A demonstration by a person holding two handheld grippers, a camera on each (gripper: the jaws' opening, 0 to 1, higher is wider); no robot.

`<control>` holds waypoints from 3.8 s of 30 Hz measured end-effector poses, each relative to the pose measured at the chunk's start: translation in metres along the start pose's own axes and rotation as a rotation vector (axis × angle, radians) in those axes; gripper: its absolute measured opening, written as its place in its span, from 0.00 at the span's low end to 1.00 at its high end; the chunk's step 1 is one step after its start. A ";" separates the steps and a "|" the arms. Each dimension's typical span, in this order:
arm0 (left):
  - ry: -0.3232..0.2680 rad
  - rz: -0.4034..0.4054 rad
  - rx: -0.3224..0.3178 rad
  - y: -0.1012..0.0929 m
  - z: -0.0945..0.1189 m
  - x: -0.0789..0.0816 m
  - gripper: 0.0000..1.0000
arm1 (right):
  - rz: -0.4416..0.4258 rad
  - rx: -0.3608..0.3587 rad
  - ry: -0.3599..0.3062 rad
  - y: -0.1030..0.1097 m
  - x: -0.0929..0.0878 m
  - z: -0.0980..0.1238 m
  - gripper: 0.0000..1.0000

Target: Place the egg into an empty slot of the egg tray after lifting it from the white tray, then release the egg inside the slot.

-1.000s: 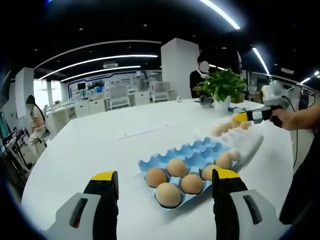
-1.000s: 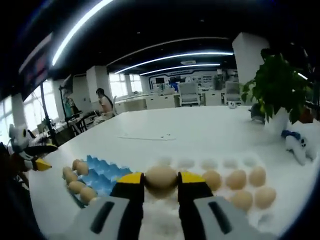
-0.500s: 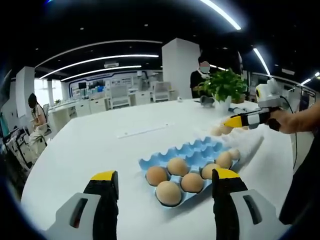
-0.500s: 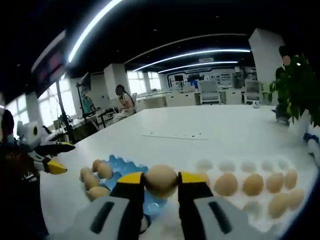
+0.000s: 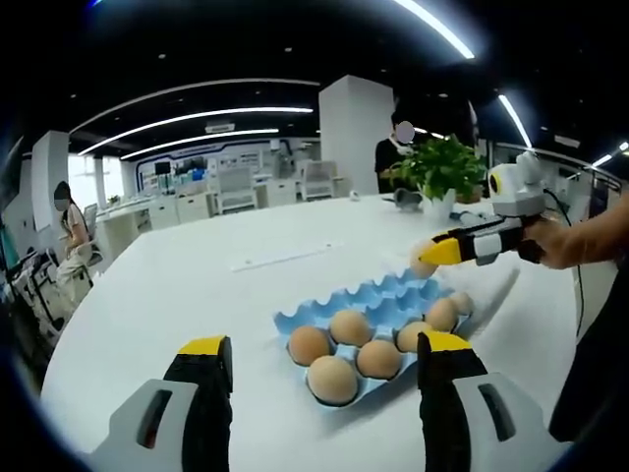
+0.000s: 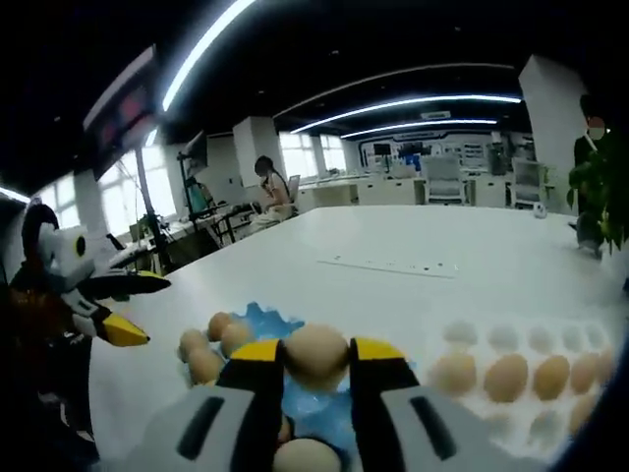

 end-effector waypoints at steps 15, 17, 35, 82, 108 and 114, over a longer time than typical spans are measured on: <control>-0.002 0.001 0.010 0.005 0.003 0.000 0.78 | 0.054 0.084 0.046 0.025 -0.007 -0.029 0.25; -0.001 0.003 0.010 0.006 0.003 -0.001 0.78 | 0.053 0.097 0.048 0.028 -0.007 -0.031 0.25; -0.001 0.005 0.011 0.009 0.001 -0.002 0.78 | 0.072 0.138 0.085 0.039 -0.015 -0.047 0.25; 0.005 0.000 0.013 0.005 0.002 -0.003 0.77 | 0.178 0.162 0.099 0.041 -0.030 -0.049 0.27; -0.003 0.002 0.007 0.005 0.000 0.001 0.78 | 0.123 0.007 -0.018 -0.017 -0.013 0.014 0.31; -0.002 0.000 -0.003 0.005 -0.002 0.001 0.78 | 0.069 -0.226 -0.047 -0.080 -0.018 0.062 0.31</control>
Point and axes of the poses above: the point that each gripper's makers call its tool centre point, and the gripper's own axes: z roughly backward along the fingers, y roughly to its left, x roughly out of its top, the point moved 6 cm from there along z, roughly backward along the fingers, and after that the axes turned 4 degrees about -x, right-handed, at the moved point
